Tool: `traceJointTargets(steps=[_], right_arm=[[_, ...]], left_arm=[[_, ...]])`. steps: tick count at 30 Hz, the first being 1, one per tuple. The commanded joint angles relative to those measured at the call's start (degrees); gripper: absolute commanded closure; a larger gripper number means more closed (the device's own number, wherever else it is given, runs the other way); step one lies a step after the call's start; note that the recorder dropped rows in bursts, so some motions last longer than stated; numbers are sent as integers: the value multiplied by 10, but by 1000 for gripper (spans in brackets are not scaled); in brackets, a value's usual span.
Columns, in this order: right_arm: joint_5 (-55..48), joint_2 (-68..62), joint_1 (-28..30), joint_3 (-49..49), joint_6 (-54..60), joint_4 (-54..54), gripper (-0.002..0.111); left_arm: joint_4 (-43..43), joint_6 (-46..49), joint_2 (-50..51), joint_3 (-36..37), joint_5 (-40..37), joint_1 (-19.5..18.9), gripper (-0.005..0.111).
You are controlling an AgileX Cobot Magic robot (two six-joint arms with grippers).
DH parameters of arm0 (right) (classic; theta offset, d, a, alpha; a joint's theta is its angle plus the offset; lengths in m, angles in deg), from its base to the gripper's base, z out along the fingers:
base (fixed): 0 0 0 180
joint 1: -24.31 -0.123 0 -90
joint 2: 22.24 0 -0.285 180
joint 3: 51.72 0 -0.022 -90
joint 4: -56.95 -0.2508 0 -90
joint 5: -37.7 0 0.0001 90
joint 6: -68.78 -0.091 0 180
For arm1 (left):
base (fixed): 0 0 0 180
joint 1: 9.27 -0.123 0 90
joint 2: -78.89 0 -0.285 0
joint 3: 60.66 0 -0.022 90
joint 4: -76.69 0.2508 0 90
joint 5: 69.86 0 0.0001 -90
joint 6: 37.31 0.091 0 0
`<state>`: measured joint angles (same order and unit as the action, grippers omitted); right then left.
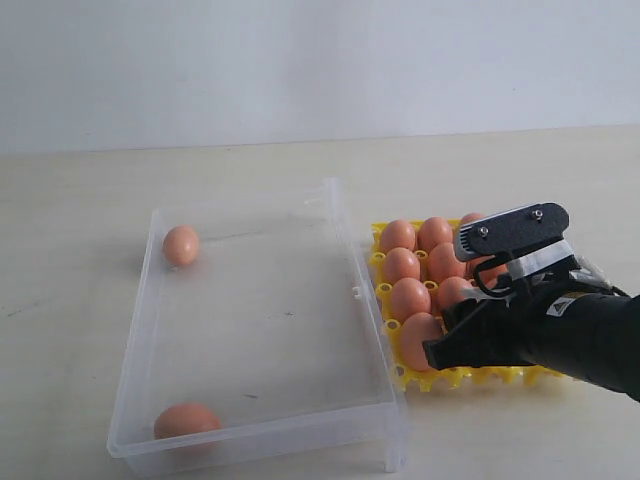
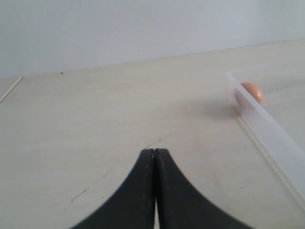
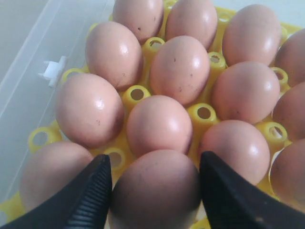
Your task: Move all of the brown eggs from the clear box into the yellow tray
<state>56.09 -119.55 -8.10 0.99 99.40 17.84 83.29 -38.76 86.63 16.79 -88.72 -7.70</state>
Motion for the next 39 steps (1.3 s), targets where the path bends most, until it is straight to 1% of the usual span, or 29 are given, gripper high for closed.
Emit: traceJointTargets(steps=[1, 7, 9, 12, 17, 19, 25, 29, 31, 34, 36, 37, 38, 39], right_arm=[[16, -3, 2, -6, 4, 5, 108], [15, -3, 2, -6, 2, 6, 108], [10, -3, 2, -6, 2, 6, 105], [1, -3, 2, -6, 2, 7, 94], [1, -3, 2, -6, 2, 18, 67], [1, -3, 2, -6, 2, 18, 60], [9, -3, 2, -6, -8, 18, 56], [9, -3, 2, -6, -23, 18, 43], [10, -3, 2, -6, -23, 18, 39], [10, 3, 2, -6, -23, 18, 39], [10, 16, 2, -6, -26, 17, 41], [5, 30, 2, -6, -28, 15, 50], [-3, 37, 2, -11, -28, 15, 56], [-47, 53, 1, -28, -26, 18, 76]], left_arm=[[1, -2, 0, -2, 8, 1, 107], [1, -2, 0, -2, 8, 1, 107], [1, -2, 0, -2, 8, 1, 107], [1, -2, 0, -2, 8, 1, 107], [1, -2, 0, -2, 8, 1, 107], [1, -2, 0, -2, 8, 1, 107], [1, -2, 0, -2, 8, 1, 107], [1, -2, 0, -2, 8, 1, 107], [1, -2, 0, -2, 8, 1, 107], [1, -2, 0, -2, 8, 1, 107], [1, -2, 0, -2, 8, 1, 107], [1, -2, 0, -2, 8, 1, 107], [1, -2, 0, -2, 8, 1, 107], [1, -2, 0, -2, 8, 1, 107]])
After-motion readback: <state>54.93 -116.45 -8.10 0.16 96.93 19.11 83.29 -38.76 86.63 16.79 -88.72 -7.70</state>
